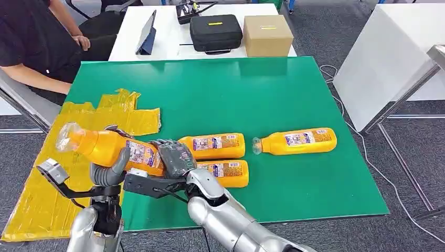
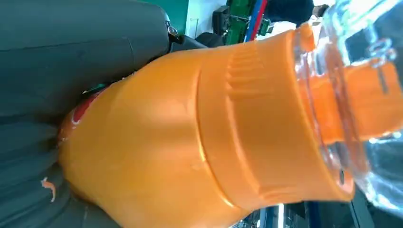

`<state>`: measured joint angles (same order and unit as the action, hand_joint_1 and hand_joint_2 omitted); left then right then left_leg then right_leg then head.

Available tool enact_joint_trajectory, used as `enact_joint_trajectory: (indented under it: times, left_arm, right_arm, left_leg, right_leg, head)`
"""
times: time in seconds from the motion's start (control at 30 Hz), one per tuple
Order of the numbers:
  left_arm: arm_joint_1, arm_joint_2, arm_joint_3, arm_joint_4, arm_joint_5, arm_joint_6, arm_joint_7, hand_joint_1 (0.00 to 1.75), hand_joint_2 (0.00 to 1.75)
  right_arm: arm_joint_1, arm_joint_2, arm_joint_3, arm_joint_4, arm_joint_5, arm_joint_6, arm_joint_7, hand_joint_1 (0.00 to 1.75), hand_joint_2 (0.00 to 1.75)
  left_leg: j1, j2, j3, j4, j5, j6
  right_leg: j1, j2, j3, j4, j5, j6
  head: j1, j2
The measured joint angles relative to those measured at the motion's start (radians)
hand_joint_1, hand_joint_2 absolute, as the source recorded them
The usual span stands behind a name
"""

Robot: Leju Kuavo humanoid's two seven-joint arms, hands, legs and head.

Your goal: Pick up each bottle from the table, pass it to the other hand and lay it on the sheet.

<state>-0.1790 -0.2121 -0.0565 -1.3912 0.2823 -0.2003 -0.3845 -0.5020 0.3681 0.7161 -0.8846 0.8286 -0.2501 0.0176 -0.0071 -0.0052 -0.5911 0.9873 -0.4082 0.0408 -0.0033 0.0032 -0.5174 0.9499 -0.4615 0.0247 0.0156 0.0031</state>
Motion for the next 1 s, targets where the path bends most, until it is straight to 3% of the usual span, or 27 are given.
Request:
enact_joint_trajectory:
  times: [0.23, 0.43, 0.67, 0.73, 0.83, 0.9, 1.0]
  left_arm:
    - [-0.002, 0.000, 0.002, 0.002, 0.003, 0.003, -0.022, 1.75, 1.75]
    - [0.021, 0.006, 0.006, 0.002, -0.034, 0.061, -0.067, 1.75, 1.75]
    - [0.024, 0.011, 0.008, 0.003, -0.123, 0.149, -0.105, 1.75, 1.75]
    - [0.024, 0.011, 0.003, 0.003, -0.313, 0.356, -0.135, 1.75, 1.75]
    - [0.024, 0.015, -0.011, 0.001, -0.551, 0.549, -0.114, 1.75, 1.75]
    - [0.022, 0.022, -0.035, 0.001, -0.863, 0.699, -0.002, 1.75, 1.75]
    - [-0.016, 0.031, -0.092, 0.044, -1.355, 0.766, 0.202, 1.75, 1.75]
  right_arm:
    - [0.037, -0.033, -0.020, -0.086, 0.022, -0.153, -0.118, 0.00, 0.00]
    - [0.107, -0.095, -0.097, -0.299, 0.029, -0.163, -0.140, 0.00, 0.00]
    - [0.138, -0.133, -0.139, -0.360, -0.016, -0.194, -0.182, 0.00, 0.00]
    - [0.154, -0.146, -0.150, -0.382, -0.027, -0.197, -0.183, 0.00, 0.00]
    - [0.173, -0.160, -0.160, -0.413, -0.037, -0.194, -0.182, 0.00, 0.00]
    - [0.193, -0.174, -0.171, -0.456, -0.057, -0.176, -0.174, 0.00, 0.00]
    - [0.224, -0.193, -0.189, -0.522, -0.088, -0.134, -0.167, 0.00, 0.00]
  left_leg:
    - [0.000, 0.000, 0.000, 0.000, 0.000, 0.000]
    - [-0.001, 0.000, -0.001, 0.000, 0.000, 0.000]
    - [0.000, -0.001, -0.001, 0.000, 0.000, 0.000]
    - [0.000, -0.001, -0.001, 0.000, 0.000, 0.000]
    - [0.000, -0.001, -0.001, 0.000, 0.000, 0.000]
    - [0.000, -0.002, -0.001, 0.000, 0.000, 0.000]
    - [-0.001, -0.003, -0.002, 0.000, 0.000, 0.000]
  right_leg:
    - [0.000, 0.000, 0.000, 0.000, 0.000, 0.000]
    - [0.000, -0.001, -0.001, 0.000, 0.000, 0.000]
    - [0.000, -0.001, -0.001, 0.000, 0.000, 0.000]
    - [0.000, -0.001, -0.001, 0.000, 0.000, 0.000]
    - [0.000, -0.001, -0.001, 0.000, 0.000, 0.000]
    - [0.000, -0.002, -0.001, 0.000, 0.000, 0.000]
    - [-0.001, -0.003, -0.002, 0.000, 0.000, 0.000]
  head:
    - [0.000, 0.000]
    - [0.000, 0.000]
    - [0.000, 0.000]
    - [0.000, 0.000]
    - [0.000, 0.000]
    - [0.000, 0.000]
    - [0.000, 0.000]
